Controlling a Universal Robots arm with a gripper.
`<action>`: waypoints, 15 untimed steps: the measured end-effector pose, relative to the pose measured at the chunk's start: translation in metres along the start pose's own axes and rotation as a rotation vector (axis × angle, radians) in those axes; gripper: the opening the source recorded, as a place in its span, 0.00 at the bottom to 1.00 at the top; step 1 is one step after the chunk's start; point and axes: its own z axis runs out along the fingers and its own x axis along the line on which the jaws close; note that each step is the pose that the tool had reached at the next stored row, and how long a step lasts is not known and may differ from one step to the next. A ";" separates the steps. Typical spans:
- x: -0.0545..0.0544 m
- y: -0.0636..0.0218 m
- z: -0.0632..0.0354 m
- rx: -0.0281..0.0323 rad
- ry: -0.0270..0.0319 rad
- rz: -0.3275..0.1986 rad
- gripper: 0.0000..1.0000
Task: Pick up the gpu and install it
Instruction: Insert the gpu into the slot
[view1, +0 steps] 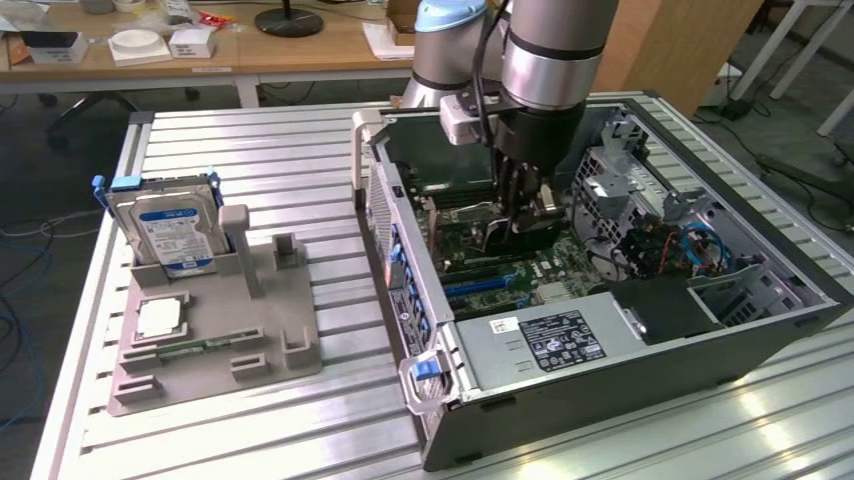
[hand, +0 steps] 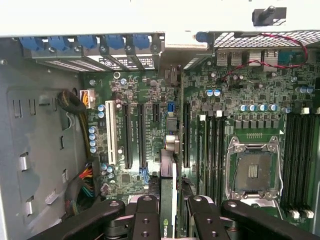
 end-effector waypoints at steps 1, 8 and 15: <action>0.000 0.0005 0.0011 0.0000 0.0000 0.000 0.26; 0.000 0.0046 0.0080 0.0000 -0.0001 0.000 0.26; 0.000 0.0057 0.0191 -0.0001 -0.0001 0.000 0.26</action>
